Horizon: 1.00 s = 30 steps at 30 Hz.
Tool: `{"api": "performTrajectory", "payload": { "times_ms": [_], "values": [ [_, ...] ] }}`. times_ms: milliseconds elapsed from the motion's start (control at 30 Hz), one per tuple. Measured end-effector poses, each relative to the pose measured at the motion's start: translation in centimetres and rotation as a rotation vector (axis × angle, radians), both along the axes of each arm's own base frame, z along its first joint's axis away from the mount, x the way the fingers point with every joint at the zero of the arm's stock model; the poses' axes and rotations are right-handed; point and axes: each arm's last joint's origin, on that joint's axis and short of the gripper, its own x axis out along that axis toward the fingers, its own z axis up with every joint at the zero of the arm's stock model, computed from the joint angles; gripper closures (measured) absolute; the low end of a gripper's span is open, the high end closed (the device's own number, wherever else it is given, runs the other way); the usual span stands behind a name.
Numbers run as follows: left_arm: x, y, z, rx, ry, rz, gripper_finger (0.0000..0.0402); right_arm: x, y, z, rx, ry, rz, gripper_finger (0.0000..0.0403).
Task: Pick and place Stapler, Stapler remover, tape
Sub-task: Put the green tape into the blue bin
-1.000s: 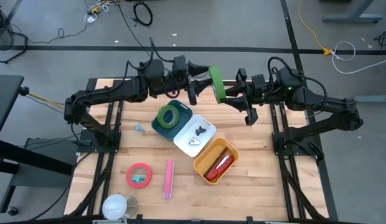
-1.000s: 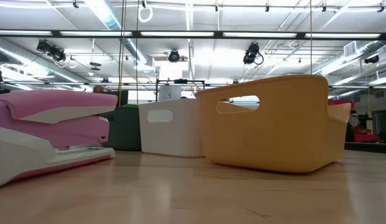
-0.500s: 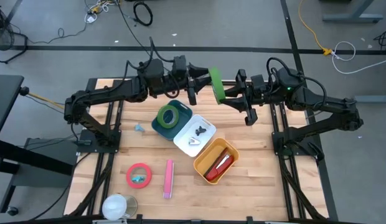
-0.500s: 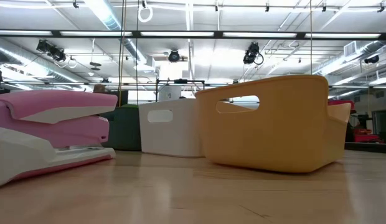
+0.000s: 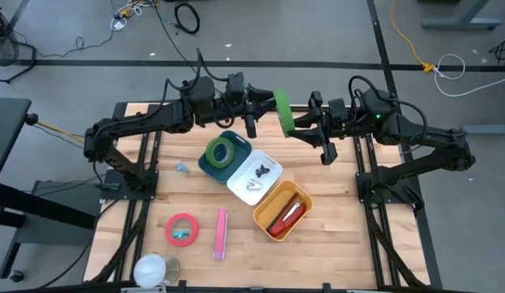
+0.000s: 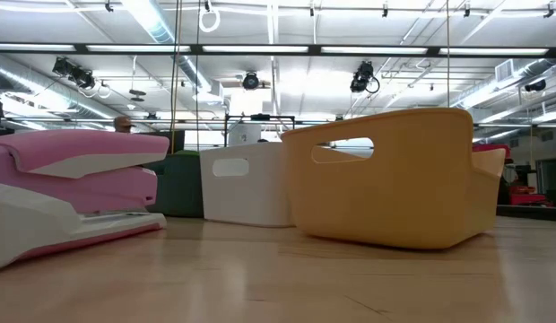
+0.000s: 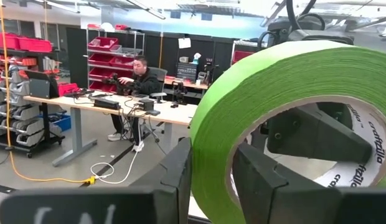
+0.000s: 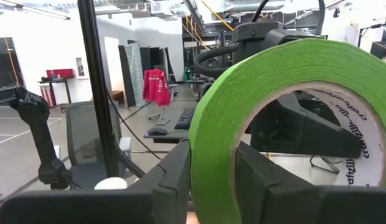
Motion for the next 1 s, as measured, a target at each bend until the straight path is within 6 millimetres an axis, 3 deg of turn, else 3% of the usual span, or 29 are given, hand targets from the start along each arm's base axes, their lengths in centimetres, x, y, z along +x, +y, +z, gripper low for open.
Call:
{"api": "performTrajectory", "payload": {
  "times_ms": [533, 1000],
  "values": [
    [0.0, 0.0, -0.1, -0.010, 0.004, -0.007, 0.0303, -0.4, 0.1, 0.3, 0.016, -0.012, 0.011, 0.0178],
    [-1.1, -0.1, 0.1, 0.014, 0.070, 0.007, 0.0303, -4.2, 0.2, 2.3, -0.002, -0.118, -0.069, 0.0163]
  ]
}}
